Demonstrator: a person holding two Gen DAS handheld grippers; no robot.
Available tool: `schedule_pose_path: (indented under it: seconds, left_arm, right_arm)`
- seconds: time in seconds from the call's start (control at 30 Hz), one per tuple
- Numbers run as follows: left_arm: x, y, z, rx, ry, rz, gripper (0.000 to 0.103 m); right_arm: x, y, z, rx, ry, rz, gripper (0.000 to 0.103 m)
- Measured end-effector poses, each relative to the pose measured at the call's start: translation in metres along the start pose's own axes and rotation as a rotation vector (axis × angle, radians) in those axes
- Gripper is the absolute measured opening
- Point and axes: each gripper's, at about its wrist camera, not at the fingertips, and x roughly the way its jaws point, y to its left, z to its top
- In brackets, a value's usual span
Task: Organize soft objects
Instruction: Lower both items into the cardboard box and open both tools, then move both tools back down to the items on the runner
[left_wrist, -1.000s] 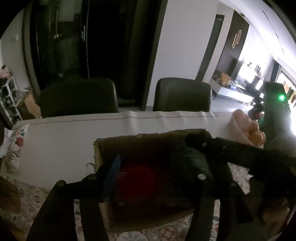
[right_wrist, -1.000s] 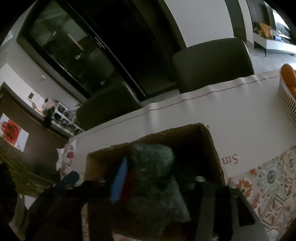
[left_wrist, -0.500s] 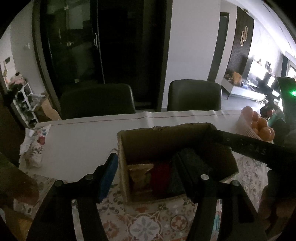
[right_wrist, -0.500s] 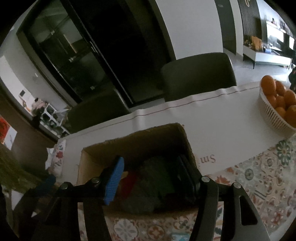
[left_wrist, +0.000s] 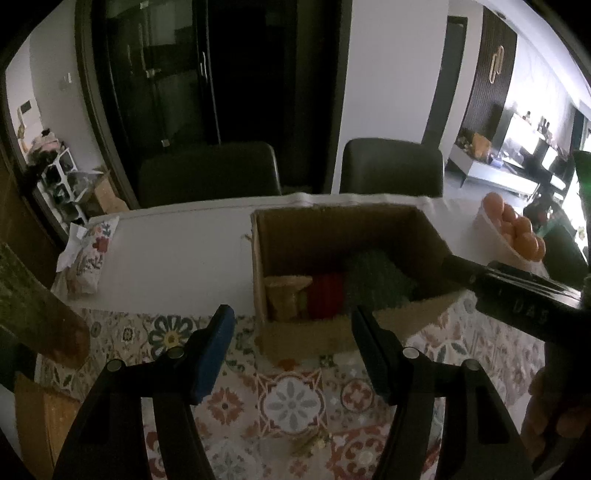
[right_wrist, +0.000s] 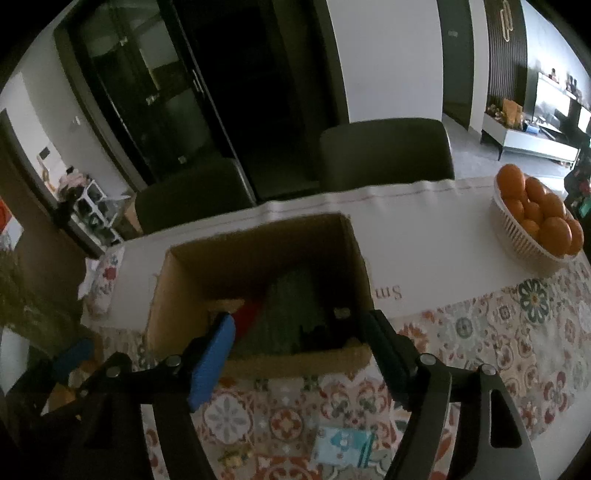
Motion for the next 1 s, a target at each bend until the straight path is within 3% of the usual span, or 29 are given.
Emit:
schedule_pose_path:
  seconds: [0.4, 1.0]
  left_arm:
    - [0.008, -0.009, -0.039, 0.074, 0.081, -0.010, 0.065]
    - [0.061, -0.022, -0.090, 0.193, 0.343, -0.095, 0.065]
  right_arm:
    - [0.006, -0.008, -0.049, -0.024, 0.110, -0.012, 0.083]
    - [0.046, -0.031, -0.107, 0.044, 0.319, -0.045, 0.084]
